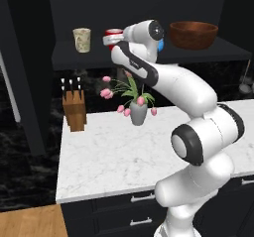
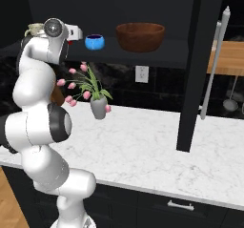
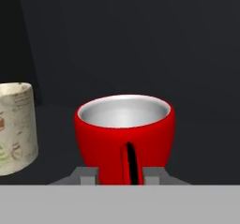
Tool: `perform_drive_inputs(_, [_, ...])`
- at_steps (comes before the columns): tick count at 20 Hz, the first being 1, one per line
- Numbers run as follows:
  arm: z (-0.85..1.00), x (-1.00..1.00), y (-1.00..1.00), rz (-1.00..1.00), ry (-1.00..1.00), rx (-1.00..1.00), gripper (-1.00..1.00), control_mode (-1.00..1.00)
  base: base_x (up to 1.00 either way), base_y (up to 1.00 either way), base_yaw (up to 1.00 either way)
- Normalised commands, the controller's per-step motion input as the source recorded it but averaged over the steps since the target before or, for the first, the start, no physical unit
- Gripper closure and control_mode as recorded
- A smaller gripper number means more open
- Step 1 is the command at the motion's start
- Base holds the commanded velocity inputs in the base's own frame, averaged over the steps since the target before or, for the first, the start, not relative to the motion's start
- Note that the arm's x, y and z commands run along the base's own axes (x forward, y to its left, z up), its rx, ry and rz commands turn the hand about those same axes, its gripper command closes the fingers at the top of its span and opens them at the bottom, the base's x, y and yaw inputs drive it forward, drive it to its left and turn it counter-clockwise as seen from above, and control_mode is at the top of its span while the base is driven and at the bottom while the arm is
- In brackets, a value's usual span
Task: Gather all objects into one cabinet and sort the glasses and bowls to opposite sides.
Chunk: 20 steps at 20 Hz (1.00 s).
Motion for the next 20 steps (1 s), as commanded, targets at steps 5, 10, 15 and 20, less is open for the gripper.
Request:
perform_drive_inputs(5, [-0.02, 0.31, 0.16, 0.0, 0.0, 0.0, -1.0, -1.0, 0.0, 0.0, 0.0])
perform_drive_inputs(10, [0.0, 0.04, 0.02, 0.0, 0.0, 0.0, -1.0, -1.0, 0.0, 0.0, 0.0])
perform_drive_inputs(15, [0.0, -0.04, 0.0, -0.04, 0.0, 0.0, -1.0, -1.0, 0.0, 0.0, 0.0])
perform_drive_inputs(20, [0.0, -0.47, -0.01, -0.09, 0.0, -0.02, -1.0, -1.0, 0.0, 0.0, 0.0])
